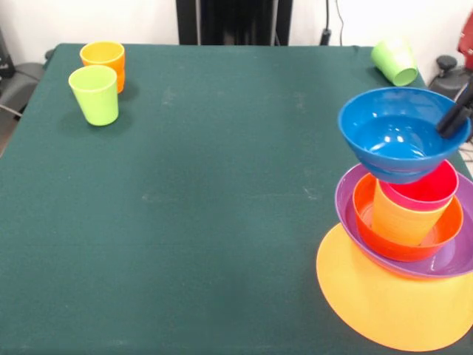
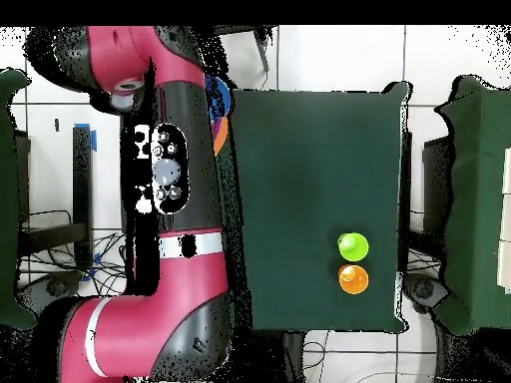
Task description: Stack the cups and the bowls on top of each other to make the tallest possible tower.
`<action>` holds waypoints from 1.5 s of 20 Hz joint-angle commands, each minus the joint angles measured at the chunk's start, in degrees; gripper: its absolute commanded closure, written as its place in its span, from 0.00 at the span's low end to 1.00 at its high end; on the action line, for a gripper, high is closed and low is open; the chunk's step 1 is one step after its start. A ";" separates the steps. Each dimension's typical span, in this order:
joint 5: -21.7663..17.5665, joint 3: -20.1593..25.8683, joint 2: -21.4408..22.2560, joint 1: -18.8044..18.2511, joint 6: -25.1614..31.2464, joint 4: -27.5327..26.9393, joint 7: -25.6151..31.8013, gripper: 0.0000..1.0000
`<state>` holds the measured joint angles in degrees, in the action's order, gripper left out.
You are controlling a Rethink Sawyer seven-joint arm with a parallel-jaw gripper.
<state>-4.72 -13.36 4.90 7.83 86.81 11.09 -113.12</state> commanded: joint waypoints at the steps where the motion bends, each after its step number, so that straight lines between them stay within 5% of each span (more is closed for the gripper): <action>1: 1.02 -2.87 -5.23 1.91 8.51 -7.99 -12.22 1.00; 15: 9.24 -10.53 -8.14 3.97 10.21 -8.38 -17.85 1.00; 30: 9.94 -18.07 -10.84 5.95 1.40 -7.62 -21.86 1.00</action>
<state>5.73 -30.29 -4.58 13.32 92.04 2.01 -124.54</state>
